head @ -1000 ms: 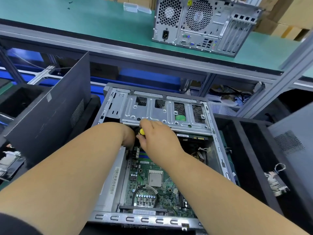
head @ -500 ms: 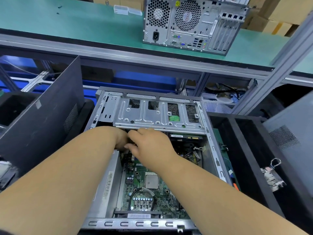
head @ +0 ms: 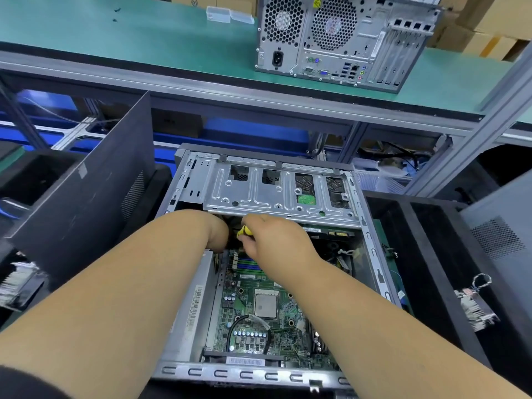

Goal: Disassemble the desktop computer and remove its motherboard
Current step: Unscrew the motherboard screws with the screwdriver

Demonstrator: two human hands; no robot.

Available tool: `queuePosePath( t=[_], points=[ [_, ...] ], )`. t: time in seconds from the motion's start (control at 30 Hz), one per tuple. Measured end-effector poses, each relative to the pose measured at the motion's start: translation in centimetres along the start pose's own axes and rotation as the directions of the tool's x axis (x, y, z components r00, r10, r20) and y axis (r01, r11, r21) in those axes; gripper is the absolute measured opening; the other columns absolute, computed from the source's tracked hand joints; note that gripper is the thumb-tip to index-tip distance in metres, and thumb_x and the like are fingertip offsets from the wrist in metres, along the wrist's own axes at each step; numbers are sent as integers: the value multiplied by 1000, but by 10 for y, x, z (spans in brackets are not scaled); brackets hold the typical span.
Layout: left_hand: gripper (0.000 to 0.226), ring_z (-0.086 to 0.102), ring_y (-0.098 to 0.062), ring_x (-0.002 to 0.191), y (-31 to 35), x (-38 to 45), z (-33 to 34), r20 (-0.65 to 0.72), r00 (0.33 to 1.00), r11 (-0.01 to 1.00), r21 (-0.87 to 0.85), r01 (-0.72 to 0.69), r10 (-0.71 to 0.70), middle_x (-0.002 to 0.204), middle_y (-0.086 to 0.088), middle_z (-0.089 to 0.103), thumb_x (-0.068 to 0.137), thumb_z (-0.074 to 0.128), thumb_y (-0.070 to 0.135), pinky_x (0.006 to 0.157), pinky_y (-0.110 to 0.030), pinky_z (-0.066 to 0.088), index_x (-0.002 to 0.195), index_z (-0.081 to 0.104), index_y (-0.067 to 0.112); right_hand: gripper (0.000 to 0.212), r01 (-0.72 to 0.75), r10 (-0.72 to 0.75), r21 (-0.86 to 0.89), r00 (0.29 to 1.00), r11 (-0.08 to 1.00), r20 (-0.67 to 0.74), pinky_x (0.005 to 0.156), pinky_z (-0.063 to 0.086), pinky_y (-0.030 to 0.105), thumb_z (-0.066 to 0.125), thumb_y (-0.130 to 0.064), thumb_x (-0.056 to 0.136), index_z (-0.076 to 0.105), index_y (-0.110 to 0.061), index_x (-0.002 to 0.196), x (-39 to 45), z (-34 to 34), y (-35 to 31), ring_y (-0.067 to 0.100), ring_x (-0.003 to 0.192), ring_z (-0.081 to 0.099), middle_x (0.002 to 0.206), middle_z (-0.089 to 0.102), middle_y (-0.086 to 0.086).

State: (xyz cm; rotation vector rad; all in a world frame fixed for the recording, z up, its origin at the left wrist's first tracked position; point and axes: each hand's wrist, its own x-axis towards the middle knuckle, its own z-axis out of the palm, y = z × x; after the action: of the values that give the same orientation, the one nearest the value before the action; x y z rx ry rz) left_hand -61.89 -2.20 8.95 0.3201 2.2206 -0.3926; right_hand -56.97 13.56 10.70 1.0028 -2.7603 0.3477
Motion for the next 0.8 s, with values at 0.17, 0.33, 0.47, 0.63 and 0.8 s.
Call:
queuePosePath(
  t=[0.17, 0.33, 0.47, 0.63, 0.8],
  points=[
    [32, 41, -25, 83, 0, 2, 0, 4, 1000, 996, 80, 30, -31, 73, -4, 42, 98, 47, 18, 79, -33, 39, 65, 43, 14, 25, -12, 12, 2, 1000, 1000, -12, 55, 25, 31, 50, -37, 97, 57, -14, 102, 0, -4, 0, 24, 66, 38, 79, 54, 1],
    [21, 39, -26, 83, 0, 5, 0, 35, 999, 993, 118, 2, -6, 69, -3, 40, 98, 47, 18, 77, -30, 35, 81, 50, 8, 25, -18, 18, 18, 1000, 1000, 9, 56, 28, 30, 48, -39, 97, 57, -16, 104, -1, -9, 1, 27, 69, 48, 84, 58, 1],
    [24, 39, -26, 87, 0, 5, 2, 52, 999, 994, 106, 9, -14, 96, -8, 47, 99, 47, 25, 81, -31, 35, 106, 60, 6, 25, -8, 8, 46, 1000, 999, 12, 56, 34, 32, 49, -39, 97, 57, -16, 103, -1, -14, 1, 27, 73, 53, 84, 58, 1],
    [36, 41, -25, 88, -3, 3, 3, 26, 999, 999, 14, 30, -30, 103, -7, 46, 97, 50, 23, 85, -33, 39, 127, 56, 3, 22, -50, 58, 113, 996, 992, -64, 62, 47, 35, 54, -37, 93, 62, -17, 100, -3, -30, 6, 26, 75, 57, 83, 63, 1],
    [45, 41, -22, 93, 0, -6, 0, 2, 997, 994, -76, 76, -76, 117, -12, 52, 97, 45, 16, 94, -36, 43, 140, 46, 4, 12, -193, 220, 246, 972, 950, -87, 59, 46, 30, 59, -35, 87, 64, -24, 91, -13, -47, 14, 17, 68, 57, 70, 61, -7]
  ],
)
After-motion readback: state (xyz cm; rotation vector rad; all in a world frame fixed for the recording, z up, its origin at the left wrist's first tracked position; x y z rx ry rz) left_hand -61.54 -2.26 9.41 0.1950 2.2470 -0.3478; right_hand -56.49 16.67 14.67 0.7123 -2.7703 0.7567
